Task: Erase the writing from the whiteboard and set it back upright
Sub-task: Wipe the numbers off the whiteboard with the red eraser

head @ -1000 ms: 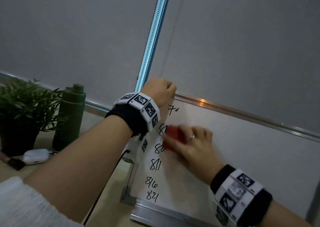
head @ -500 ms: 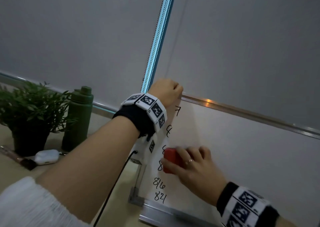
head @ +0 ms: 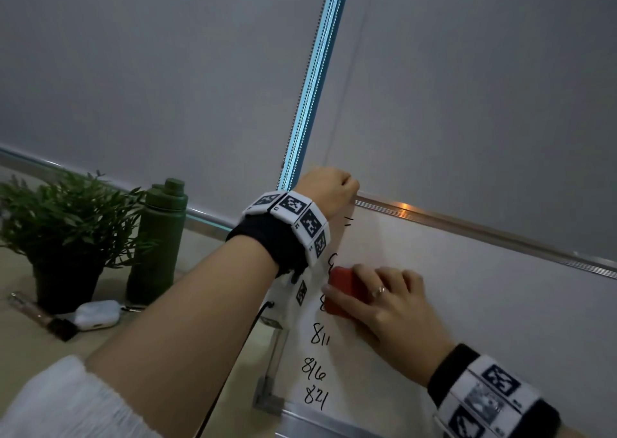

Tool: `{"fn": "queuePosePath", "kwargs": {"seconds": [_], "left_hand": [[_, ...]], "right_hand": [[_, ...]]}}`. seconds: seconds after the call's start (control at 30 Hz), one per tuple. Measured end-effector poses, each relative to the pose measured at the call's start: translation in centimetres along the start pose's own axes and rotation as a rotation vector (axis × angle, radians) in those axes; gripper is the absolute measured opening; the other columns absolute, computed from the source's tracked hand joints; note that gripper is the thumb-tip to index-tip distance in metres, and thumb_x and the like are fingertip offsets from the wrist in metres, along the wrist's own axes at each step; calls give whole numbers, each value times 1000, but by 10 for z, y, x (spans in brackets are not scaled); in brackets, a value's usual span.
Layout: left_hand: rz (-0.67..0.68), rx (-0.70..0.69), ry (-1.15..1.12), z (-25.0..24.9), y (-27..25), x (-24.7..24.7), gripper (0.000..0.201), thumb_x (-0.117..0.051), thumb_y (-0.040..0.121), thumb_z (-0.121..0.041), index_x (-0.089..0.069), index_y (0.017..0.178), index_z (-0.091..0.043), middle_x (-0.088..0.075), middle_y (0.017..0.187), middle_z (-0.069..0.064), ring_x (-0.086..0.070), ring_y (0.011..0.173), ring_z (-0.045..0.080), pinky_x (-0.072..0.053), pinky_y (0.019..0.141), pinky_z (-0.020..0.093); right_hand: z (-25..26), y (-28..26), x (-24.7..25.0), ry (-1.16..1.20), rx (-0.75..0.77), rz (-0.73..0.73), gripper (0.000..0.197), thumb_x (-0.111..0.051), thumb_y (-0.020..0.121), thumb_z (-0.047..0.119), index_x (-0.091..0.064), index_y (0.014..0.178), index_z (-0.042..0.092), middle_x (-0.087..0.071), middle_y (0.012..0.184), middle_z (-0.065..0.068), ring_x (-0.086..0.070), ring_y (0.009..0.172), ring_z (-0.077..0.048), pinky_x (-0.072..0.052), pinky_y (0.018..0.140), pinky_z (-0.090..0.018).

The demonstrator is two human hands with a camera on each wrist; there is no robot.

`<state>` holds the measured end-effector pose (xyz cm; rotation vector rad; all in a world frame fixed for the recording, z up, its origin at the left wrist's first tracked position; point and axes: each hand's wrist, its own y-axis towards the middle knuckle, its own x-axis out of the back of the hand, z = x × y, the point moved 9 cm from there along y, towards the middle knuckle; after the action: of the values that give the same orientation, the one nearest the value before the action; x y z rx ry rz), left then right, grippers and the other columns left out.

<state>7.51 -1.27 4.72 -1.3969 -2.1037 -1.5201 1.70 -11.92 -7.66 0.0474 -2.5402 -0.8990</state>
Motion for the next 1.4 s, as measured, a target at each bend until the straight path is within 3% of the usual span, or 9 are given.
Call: {"fn": "queuePosePath", "kwargs": {"seconds": [0.13,0.23,0.5,0.73,0.8,0.87,1.03,1.23,1.4], "left_hand": [[-12,4,-13,-2,-2,2,29,-36,93,-19,-53,73,-7,-50,71,7,-45,75,23,-33,61,28],[-4,9,-13,-1,-1,1,31,-36,93,-19,-52,70,-8,-52,74,8,-46,76,21,-34,60,27],[5,27,0,2,2,-2,38,-34,94,-21,-41,58,-14,-40,58,1,-42,69,20,-30,52,23],[-17,26,-1,1,2,0,31,-37,92,-20,-62,81,-4,-56,82,10,-48,79,22,-35,68,25],[-17,24,10,2,2,1,35,-37,93,-20,-64,84,-1,-56,81,10,-48,78,22,-36,65,26],[-8,13,26,1,2,0,36,-35,94,-20,-56,69,-6,-50,70,8,-45,72,21,-32,56,27],[-1,18,15,0,1,0,41,-34,95,-19,-35,53,-14,-37,56,1,-37,59,18,-28,51,23],[-14,4,20,0,3,0,31,-37,93,-19,-50,67,-9,-54,77,10,-48,77,23,-34,67,26],[-24,11,10,4,4,0,34,-38,92,-20,-49,62,-9,-57,79,13,-52,79,27,-40,70,30]], "right_hand": [[-56,31,26,-4,-250,-149,45,-47,80,39,-49,125,42,-49,116,-6,-42,92,-28,-37,73,-41],[-66,35,29,49,-339,-192,44,-44,80,35,-60,121,34,-57,116,-10,-39,91,-28,-39,72,-41],[-2,0,2,119,4,-82,29,-52,79,32,-68,104,32,-64,119,-4,-54,91,-27,-39,76,-41],[-64,37,30,117,-346,-305,30,-54,77,32,-73,98,26,-66,115,-7,-46,92,-28,-35,76,-40],[-48,26,25,138,-323,-294,30,-54,78,31,-73,99,25,-65,117,-8,-44,94,-27,-32,78,-40],[-20,10,16,150,-217,-228,27,-57,77,29,-73,99,26,-64,118,-7,-45,95,-27,-33,80,-41],[11,-5,2,96,-14,-42,43,-84,59,28,-71,100,32,-65,117,-4,-50,95,-26,-40,80,-45],[-59,38,33,53,-288,-234,28,-57,75,33,-72,100,31,-66,116,-4,-57,93,-31,-41,78,-47],[-45,24,26,78,-355,-283,30,-61,74,27,-71,102,29,-64,119,-4,-46,97,-28,-35,81,-45]]}}
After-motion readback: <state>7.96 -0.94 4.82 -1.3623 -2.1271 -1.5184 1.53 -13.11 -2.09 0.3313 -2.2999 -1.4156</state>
